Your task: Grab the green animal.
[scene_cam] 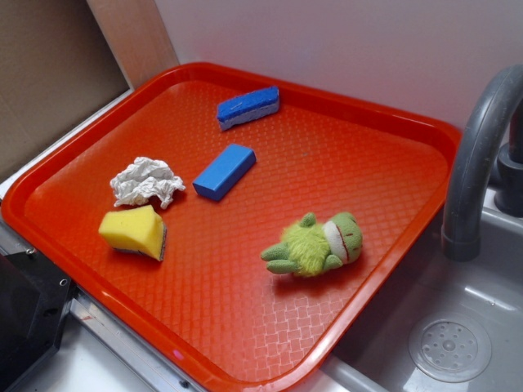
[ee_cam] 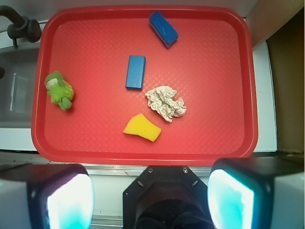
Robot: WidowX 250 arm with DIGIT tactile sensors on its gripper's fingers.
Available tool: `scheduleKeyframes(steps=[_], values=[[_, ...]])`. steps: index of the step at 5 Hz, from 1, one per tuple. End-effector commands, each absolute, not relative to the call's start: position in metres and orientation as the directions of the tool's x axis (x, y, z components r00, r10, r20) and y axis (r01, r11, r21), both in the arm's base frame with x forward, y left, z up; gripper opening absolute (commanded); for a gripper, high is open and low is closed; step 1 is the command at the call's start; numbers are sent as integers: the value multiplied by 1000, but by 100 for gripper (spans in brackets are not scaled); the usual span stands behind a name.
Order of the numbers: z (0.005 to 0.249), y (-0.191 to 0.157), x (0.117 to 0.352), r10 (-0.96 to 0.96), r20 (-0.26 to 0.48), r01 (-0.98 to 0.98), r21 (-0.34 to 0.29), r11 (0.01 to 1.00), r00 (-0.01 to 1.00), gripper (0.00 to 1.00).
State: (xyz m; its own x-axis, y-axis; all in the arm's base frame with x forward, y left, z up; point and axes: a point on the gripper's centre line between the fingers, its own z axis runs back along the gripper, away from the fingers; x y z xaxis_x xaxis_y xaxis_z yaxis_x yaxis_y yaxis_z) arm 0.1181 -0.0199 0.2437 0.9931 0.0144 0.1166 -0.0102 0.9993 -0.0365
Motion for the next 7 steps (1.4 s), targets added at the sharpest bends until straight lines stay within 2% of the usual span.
scheduleKeyframes(steps=[1, 2, 3, 4, 6, 7], values=[[244, -20, 118, 14, 117, -10, -37, 999, 993, 100], [226, -58, 141, -171, 237, 189, -54, 981, 956, 100], [214, -91, 157, -248, 322, 285, -71, 956, 914, 100], [189, -135, 179, -324, 348, 359, -40, 932, 880, 100], [124, -189, 206, -420, 269, 420, 60, 905, 867, 100], [93, -197, 210, -462, 221, 457, 78, 886, 859, 100]])
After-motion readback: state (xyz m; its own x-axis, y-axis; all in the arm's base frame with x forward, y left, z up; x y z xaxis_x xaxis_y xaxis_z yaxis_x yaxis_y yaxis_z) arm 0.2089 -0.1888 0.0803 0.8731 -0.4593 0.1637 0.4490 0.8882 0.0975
